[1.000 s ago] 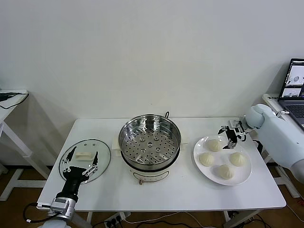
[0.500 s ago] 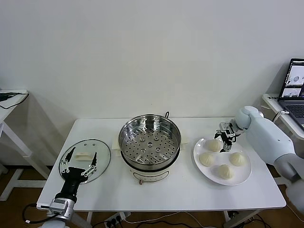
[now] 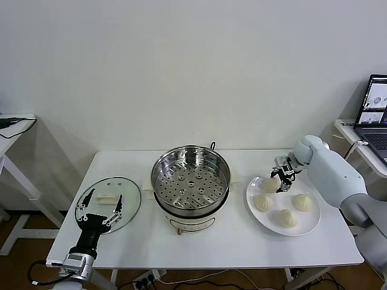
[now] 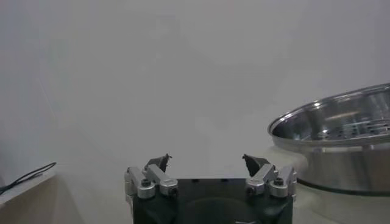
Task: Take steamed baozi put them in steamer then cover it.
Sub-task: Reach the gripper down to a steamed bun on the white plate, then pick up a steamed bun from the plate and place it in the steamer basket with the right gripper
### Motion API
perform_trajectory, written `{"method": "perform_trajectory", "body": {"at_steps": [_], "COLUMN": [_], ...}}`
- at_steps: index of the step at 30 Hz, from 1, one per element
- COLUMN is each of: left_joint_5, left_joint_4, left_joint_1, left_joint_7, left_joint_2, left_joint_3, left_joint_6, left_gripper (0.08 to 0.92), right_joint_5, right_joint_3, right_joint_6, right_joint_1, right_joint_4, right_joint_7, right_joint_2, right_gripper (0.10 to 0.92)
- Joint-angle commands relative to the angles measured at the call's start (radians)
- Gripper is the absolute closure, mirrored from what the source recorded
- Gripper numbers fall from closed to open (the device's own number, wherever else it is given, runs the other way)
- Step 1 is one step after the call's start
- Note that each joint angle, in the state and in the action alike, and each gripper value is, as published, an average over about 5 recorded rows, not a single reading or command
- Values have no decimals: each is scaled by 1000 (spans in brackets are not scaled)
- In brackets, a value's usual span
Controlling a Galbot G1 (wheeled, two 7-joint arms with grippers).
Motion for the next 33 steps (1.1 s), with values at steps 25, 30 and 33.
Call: {"method": "perform_trajectory", "body": {"at_steps": [25, 30, 33], "left_joint_5": [5, 7, 7], "left_joint_4": [-36, -45, -49], "left_joint_1": [17, 24, 27], "left_joint_7": [-9, -9, -9], "left_joint_2": [3, 6, 10], "left_joint_3": [15, 15, 6], "left_joint_6": [8, 10, 10], "left_gripper": [177, 177, 177], "right_joint_5": [394, 421, 445], "right_joint_3": [-418, -613, -733], "right_joint_6": [82, 179, 208], "right_joint_1": [375, 633, 779], "right_joint_4": [647, 827, 901], "right_joint_7": [-72, -78, -70], "right_joint_2": [-373, -387, -352], "right_gripper": [389, 389, 389]}}
